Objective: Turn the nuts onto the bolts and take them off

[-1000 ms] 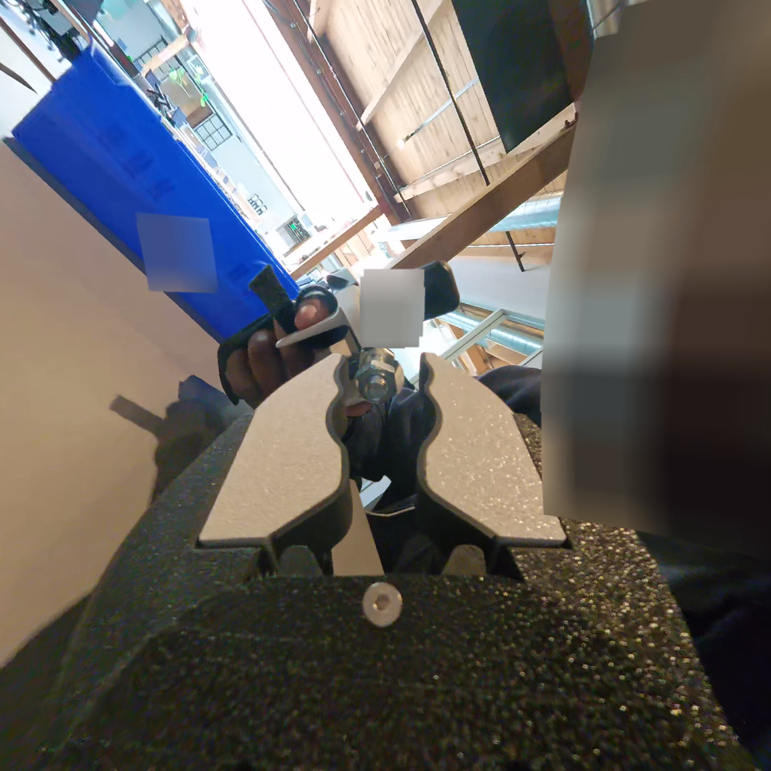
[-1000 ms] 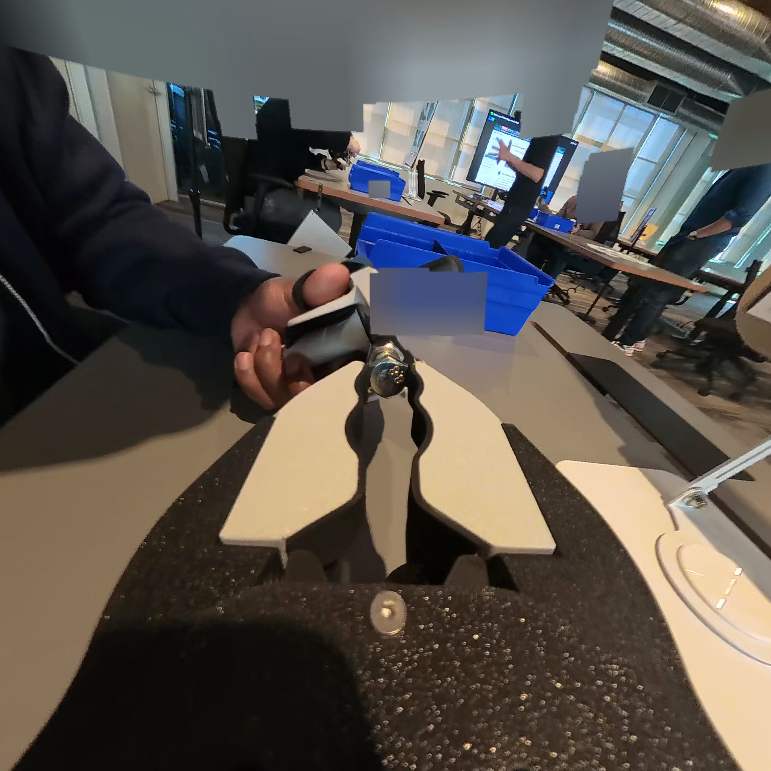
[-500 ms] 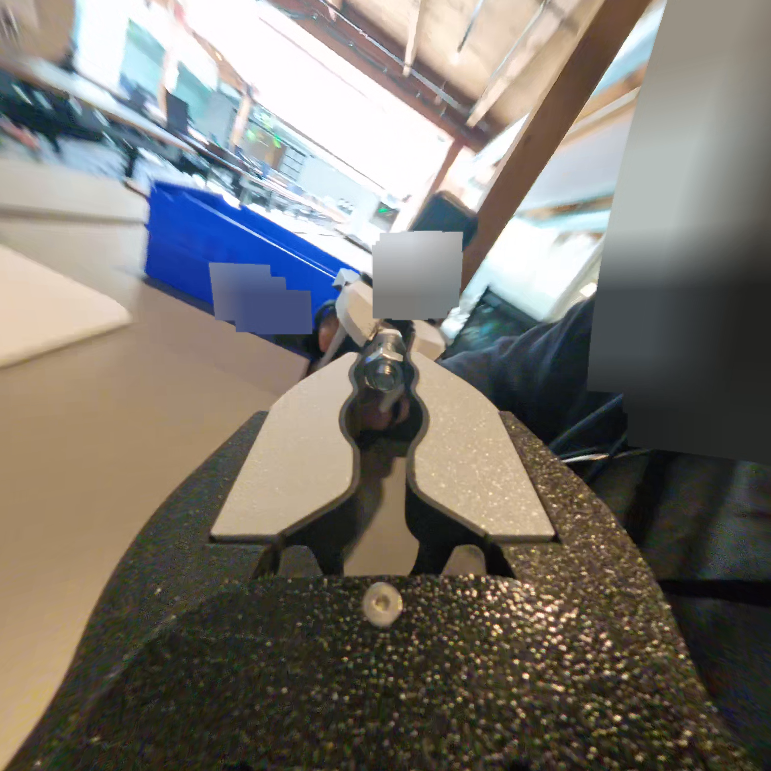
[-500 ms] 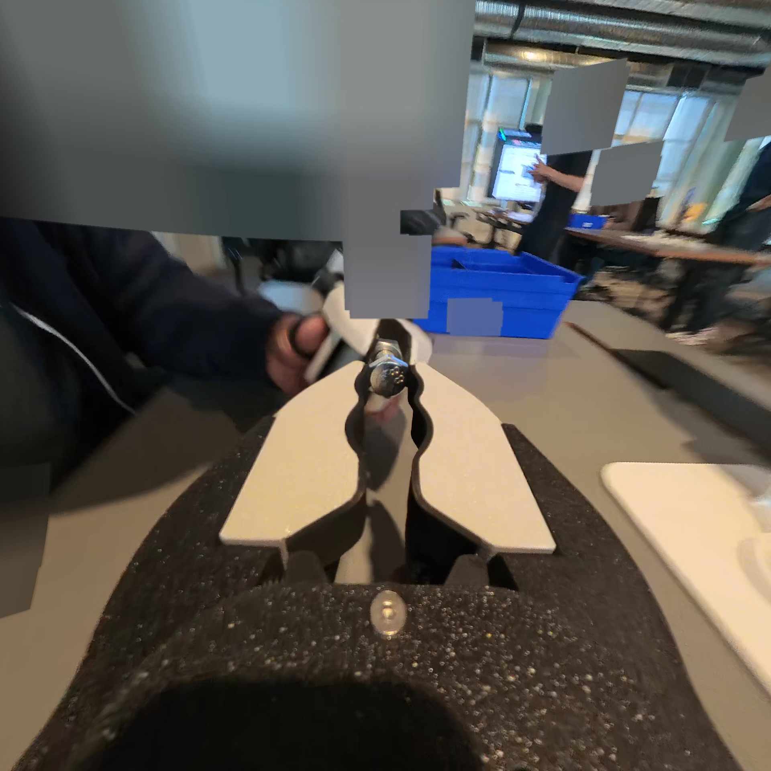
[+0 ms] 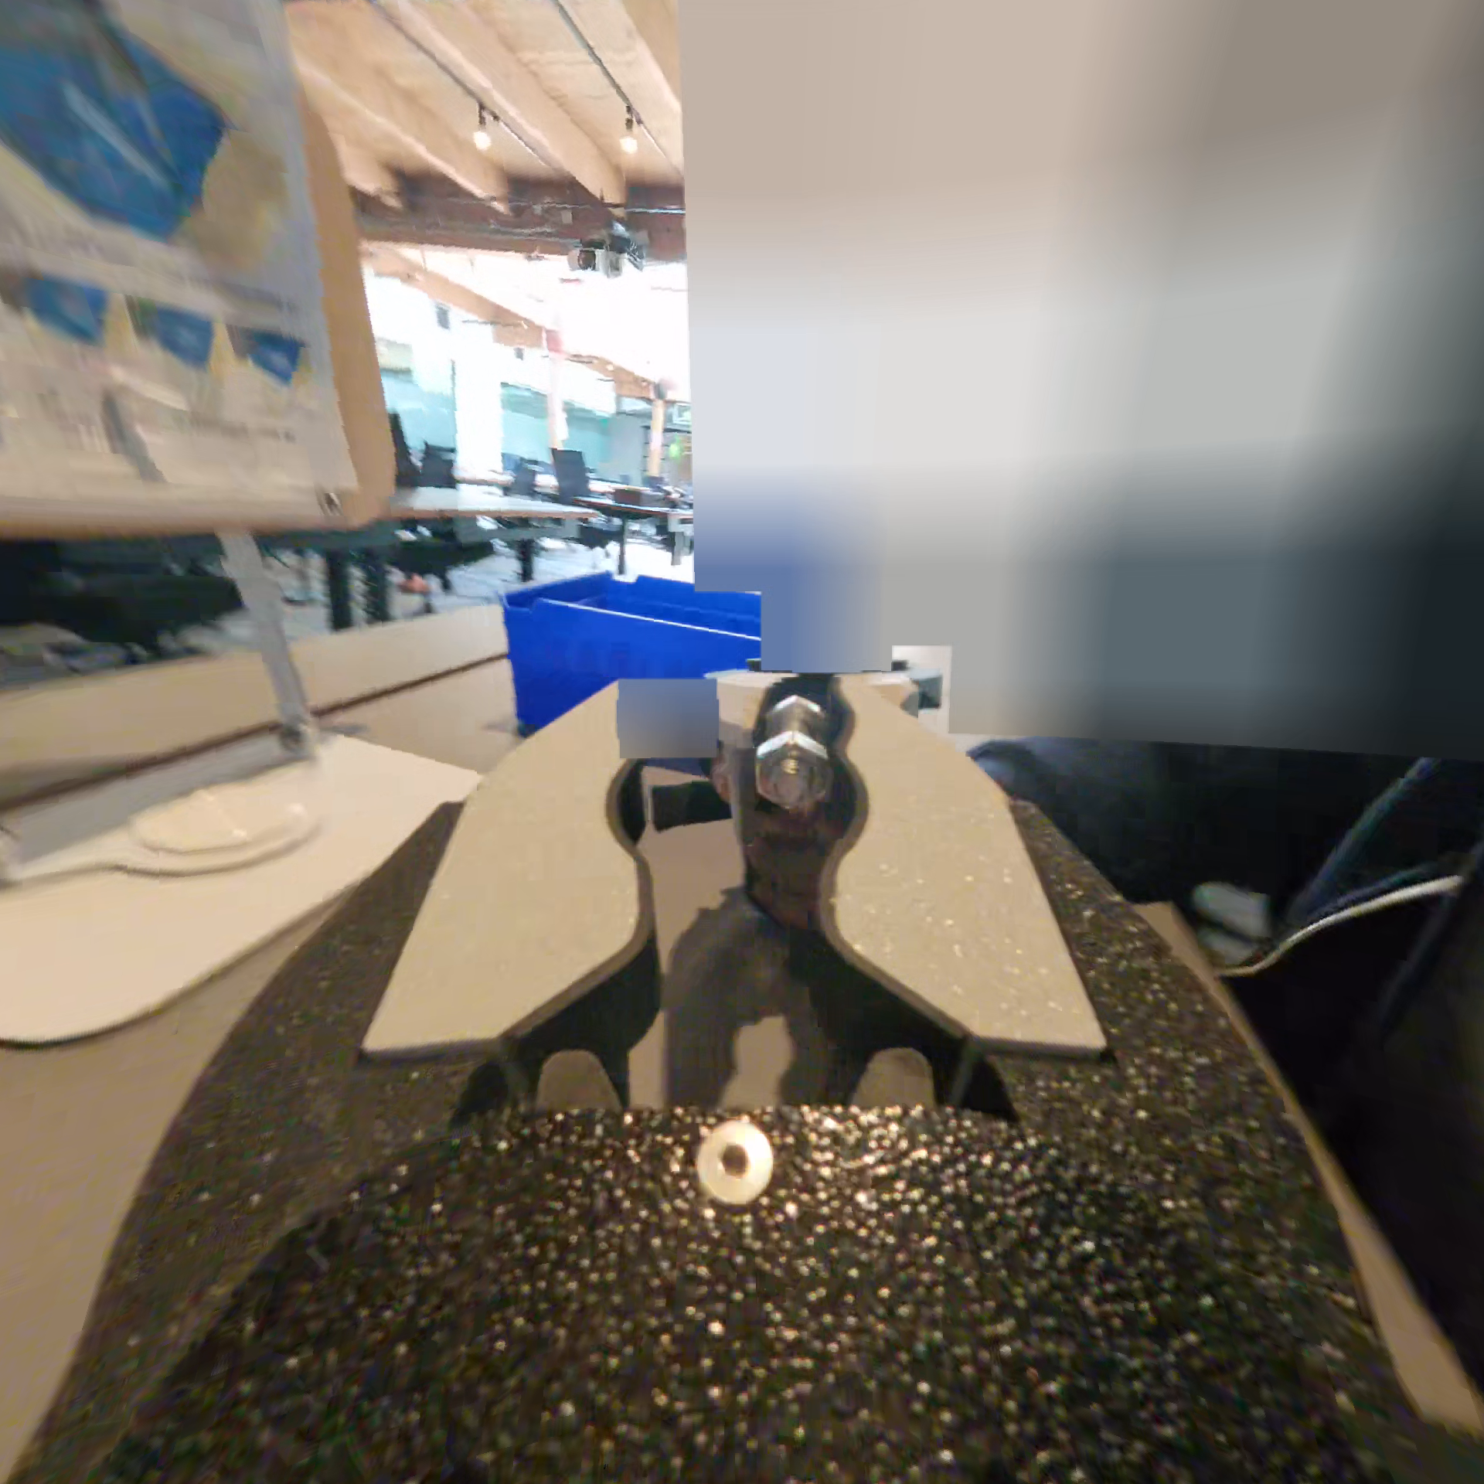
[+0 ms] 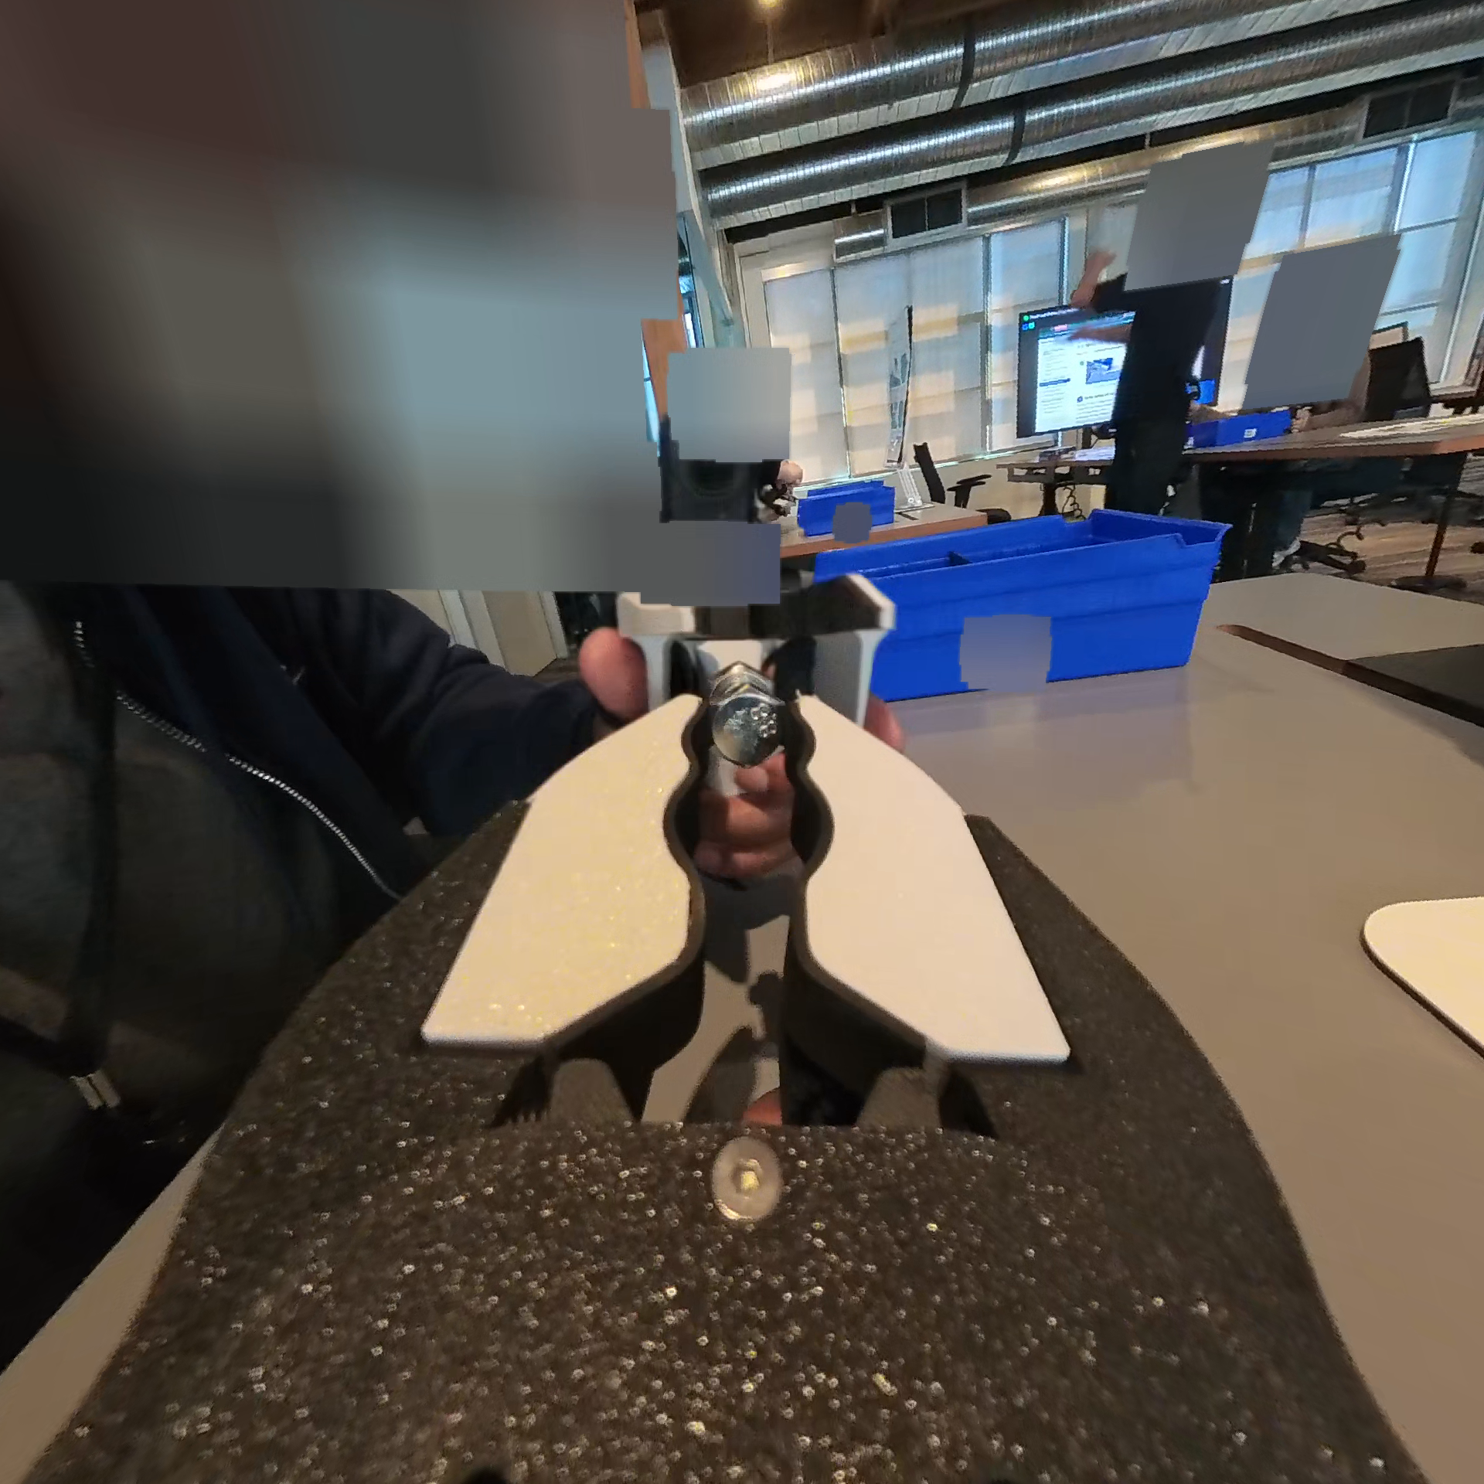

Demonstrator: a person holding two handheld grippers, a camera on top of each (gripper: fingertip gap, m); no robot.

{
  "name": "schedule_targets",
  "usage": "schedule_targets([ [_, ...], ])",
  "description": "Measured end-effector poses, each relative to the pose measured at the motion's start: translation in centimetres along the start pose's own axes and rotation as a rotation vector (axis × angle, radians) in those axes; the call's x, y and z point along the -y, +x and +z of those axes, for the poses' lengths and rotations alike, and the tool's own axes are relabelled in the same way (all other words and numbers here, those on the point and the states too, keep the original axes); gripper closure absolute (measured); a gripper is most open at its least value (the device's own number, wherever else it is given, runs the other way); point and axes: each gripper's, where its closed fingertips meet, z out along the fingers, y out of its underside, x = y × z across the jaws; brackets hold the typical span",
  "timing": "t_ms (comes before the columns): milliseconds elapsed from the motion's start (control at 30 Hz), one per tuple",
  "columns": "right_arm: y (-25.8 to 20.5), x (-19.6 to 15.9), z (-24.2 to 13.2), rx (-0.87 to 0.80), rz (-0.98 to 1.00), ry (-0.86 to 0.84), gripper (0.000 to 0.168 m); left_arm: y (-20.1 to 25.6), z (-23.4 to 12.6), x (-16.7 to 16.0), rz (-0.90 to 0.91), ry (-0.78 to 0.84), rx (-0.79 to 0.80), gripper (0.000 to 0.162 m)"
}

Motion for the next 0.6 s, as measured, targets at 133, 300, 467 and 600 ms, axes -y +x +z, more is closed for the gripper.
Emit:
schedule_targets([
  [133, 0.3, 0.0, -0.2, -0.016, -0.019, -0.007, 0.152, -0.6, -0.1, -0.3, -0.309, 0.006, -0.087, 0.115],
  [300, 0.5, 0.0, -0.3, -0.029, -0.031, -0.013, 0.152, 0.2, 0.0, -1.0, -0.381, -0.039, -0.163, 0.128],
  [467, 0.4, 0.0, -0.2, -0.033, -0.034, -0.016, 0.152, 0.9, 0.2, -2.1, -0.289, -0.12, -0.165, 0.145],
  [600, 0.4, 0.1, -0.2, -0.016, 0.017, 0.008, 0.152, 0.9, 0.3, -2.2, 0.16, -0.154, -0.046, 0.146],
])
